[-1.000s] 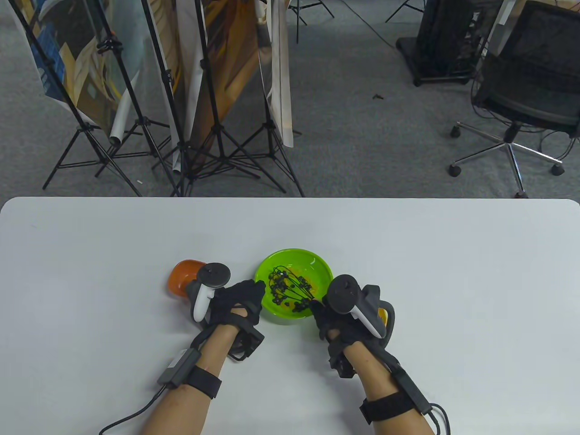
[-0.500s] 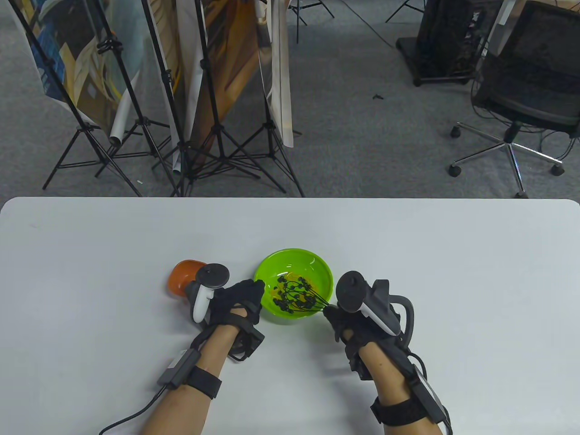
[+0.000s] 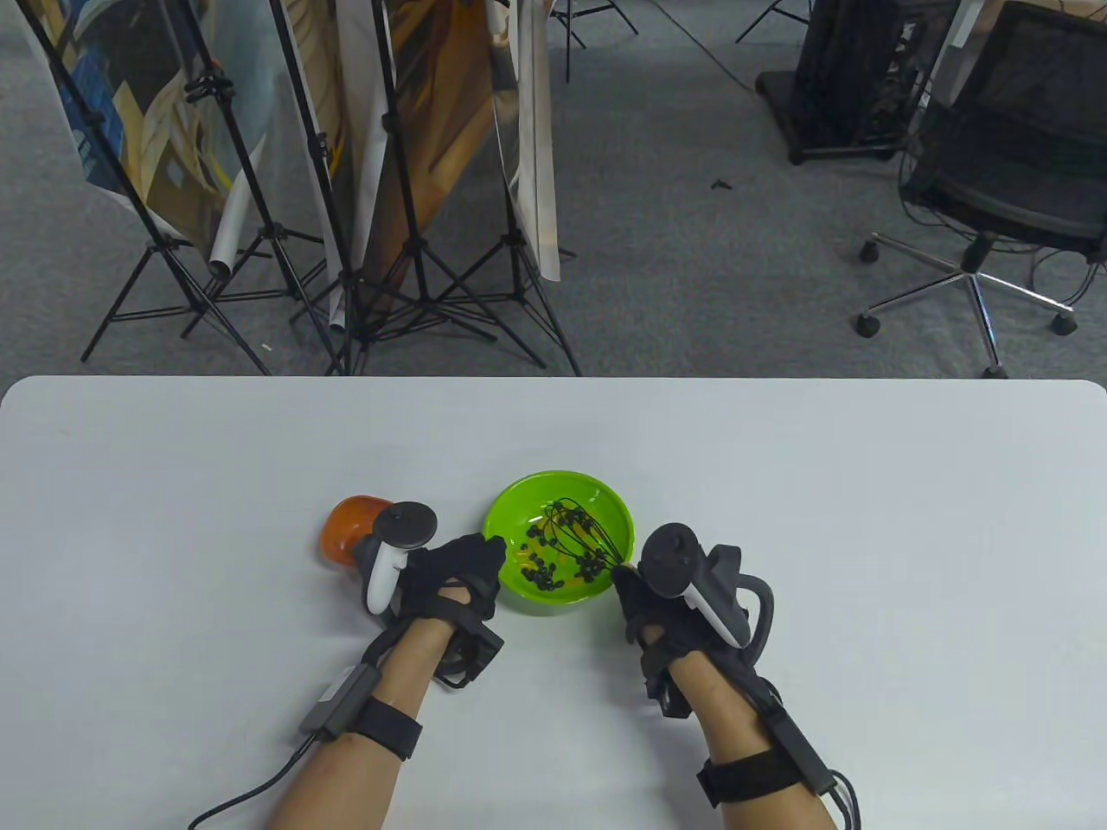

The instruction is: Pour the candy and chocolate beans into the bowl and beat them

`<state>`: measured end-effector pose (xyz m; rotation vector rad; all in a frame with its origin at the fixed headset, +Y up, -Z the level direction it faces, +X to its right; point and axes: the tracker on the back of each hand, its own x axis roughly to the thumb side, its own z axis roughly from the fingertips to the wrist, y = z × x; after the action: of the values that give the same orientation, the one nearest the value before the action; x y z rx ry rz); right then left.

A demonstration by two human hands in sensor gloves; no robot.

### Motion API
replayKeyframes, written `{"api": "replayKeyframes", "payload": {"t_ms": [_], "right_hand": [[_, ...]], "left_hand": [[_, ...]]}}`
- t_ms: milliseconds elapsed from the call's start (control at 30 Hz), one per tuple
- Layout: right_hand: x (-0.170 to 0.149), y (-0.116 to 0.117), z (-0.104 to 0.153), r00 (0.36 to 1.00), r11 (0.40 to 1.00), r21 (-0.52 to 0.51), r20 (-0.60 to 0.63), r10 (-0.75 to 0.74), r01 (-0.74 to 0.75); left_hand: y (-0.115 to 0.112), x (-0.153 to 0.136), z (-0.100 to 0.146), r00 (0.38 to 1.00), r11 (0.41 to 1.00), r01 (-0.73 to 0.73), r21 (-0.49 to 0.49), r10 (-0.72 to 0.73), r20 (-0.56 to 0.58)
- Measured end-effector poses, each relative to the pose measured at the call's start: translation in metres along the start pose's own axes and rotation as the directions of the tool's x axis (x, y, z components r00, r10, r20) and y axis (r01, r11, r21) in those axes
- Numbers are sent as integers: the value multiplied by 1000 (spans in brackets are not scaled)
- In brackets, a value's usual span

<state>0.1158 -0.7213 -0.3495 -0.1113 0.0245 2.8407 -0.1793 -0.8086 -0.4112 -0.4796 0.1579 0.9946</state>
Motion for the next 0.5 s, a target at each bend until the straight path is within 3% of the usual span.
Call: {"api": "replayKeyframes", "payload": {"t_ms": [267,500], "right_hand": [[19,8,6,992,1000,21,128,0,-3],[20,-20,12,982,996,76,187,33,-48]], "left_hand": [[0,0,0,1000,1000,-1,2,1,-5],[0,-1,1,1000,1000,-9,14,9,-13]]}}
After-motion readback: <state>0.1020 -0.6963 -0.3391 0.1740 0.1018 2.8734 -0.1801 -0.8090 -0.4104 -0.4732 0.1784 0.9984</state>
